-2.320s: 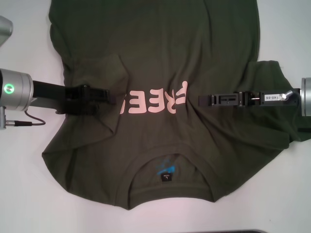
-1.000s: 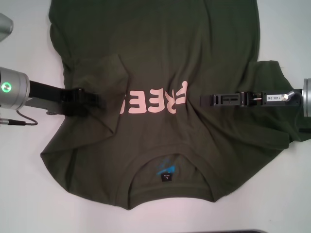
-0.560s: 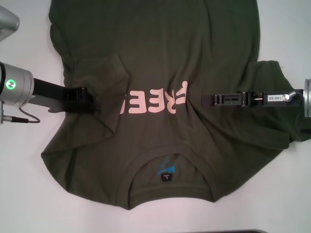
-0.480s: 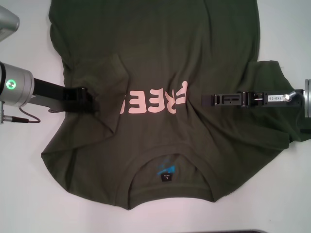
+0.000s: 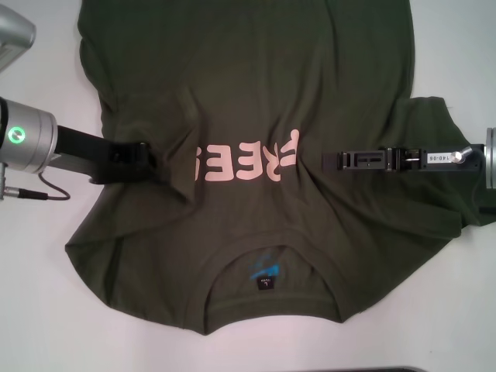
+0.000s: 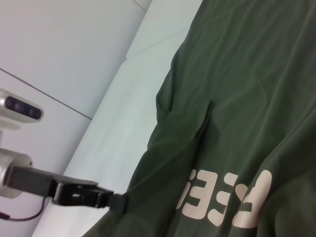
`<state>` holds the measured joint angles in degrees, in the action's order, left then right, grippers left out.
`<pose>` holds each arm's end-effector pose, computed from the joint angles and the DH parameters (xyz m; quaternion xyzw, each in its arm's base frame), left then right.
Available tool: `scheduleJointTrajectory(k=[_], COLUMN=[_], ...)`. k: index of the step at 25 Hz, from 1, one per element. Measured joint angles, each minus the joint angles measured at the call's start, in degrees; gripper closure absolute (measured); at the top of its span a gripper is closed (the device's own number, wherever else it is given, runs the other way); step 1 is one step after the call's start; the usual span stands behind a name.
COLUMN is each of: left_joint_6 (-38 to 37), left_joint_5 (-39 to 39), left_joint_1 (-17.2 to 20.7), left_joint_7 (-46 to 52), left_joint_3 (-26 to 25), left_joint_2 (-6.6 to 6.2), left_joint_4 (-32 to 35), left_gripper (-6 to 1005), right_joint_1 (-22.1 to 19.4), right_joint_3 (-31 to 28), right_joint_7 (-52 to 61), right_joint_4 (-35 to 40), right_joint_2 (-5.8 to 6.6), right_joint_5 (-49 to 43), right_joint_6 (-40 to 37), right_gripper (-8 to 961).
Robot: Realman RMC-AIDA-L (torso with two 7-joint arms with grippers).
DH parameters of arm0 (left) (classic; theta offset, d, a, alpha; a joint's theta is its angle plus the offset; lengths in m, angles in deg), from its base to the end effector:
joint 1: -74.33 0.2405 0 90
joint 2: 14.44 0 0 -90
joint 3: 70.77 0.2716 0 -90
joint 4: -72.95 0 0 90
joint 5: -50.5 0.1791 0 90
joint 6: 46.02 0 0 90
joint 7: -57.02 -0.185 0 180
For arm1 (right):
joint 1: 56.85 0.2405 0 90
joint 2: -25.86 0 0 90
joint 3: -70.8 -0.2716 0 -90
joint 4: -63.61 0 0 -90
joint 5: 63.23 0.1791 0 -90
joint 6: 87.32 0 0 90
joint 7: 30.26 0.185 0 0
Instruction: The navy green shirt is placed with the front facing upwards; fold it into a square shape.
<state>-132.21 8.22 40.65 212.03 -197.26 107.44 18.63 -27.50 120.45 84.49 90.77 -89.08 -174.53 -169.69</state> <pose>-0.2504 0.3288 -0.0670 -0.7615 -0.6426 -0.0271 0.0804 0.2753 0.3112 -0.0615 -0.8105 0.5459 0.2085 0.0409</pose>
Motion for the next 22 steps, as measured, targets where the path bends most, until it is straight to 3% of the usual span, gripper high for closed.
scheduleJointTrajectory(k=[11, 22], left_joint_6=[-2.32, -0.72], left_joint_5=[-4.02, -11.08], left_joint_1=[0.06, -0.55], left_joint_7=[-2.13, -5.0], left_joint_3=[0.51, 0.01], left_joint_2=[1.91, 1.94], left_joint_4=[1.34, 5.46], left_gripper=[995, 970], right_joint_1=[0.04, -0.15], right_joint_3=[0.0, -0.09], right_joint_7=[-0.04, -0.34], right_joint_4=[0.07, -0.4], right_joint_2=[0.0, 0.0], right_joint_5=[-0.04, -0.15], right_joint_6=[0.17, 0.2], right_gripper=[224, 225])
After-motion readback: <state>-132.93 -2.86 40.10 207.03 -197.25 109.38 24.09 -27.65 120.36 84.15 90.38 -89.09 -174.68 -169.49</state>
